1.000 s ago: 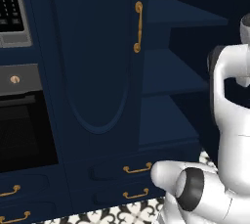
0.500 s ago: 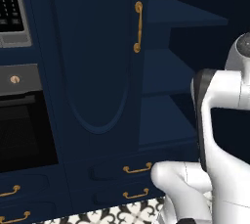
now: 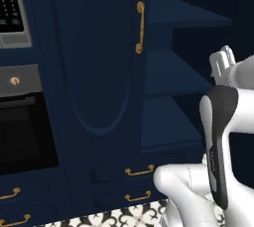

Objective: Open the cabinet, pick up the bread from the cabinet and place it in the basket. Then move the basket to the dining counter.

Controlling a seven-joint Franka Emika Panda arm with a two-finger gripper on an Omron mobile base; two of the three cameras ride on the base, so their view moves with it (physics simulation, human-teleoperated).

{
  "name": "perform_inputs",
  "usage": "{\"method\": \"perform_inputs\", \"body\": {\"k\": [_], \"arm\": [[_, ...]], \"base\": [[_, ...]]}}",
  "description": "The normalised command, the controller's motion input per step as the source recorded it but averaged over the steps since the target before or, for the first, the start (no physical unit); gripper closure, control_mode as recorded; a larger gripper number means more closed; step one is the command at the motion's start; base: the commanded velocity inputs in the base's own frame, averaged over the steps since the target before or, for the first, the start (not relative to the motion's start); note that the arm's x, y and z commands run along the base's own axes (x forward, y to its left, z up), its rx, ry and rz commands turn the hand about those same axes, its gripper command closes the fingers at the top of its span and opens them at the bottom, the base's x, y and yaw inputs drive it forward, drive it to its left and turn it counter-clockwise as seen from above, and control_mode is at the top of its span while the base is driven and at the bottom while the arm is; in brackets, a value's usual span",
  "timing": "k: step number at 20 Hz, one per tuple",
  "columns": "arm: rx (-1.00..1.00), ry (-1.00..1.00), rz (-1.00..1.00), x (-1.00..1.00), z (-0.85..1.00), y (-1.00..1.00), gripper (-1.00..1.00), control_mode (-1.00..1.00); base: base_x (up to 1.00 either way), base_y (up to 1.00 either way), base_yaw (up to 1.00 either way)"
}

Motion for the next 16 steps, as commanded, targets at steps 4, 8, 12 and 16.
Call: {"method": "perform_inputs", "body": {"k": [4,8,12,16], "arm": [[-0.38,0.15,0.73,-0.33,0.18,0.35,-1.00,-1.00],[-0.33,0.02,0.62,-0.10,0.17,0.33,-1.00,-1.00],[-0.36,-0.12,0.56,-0.14,0.05,0.46,-1.00,-1.00],[-0.35,-0.15,0.28,-0.01,0.11,0.49,-1.00,-1.00]], "base": [[0.00,0.00,0.00],[0.00,0.00,0.00],[0.00,0.00,0.00],[0.00,0.00,0.00]]}}
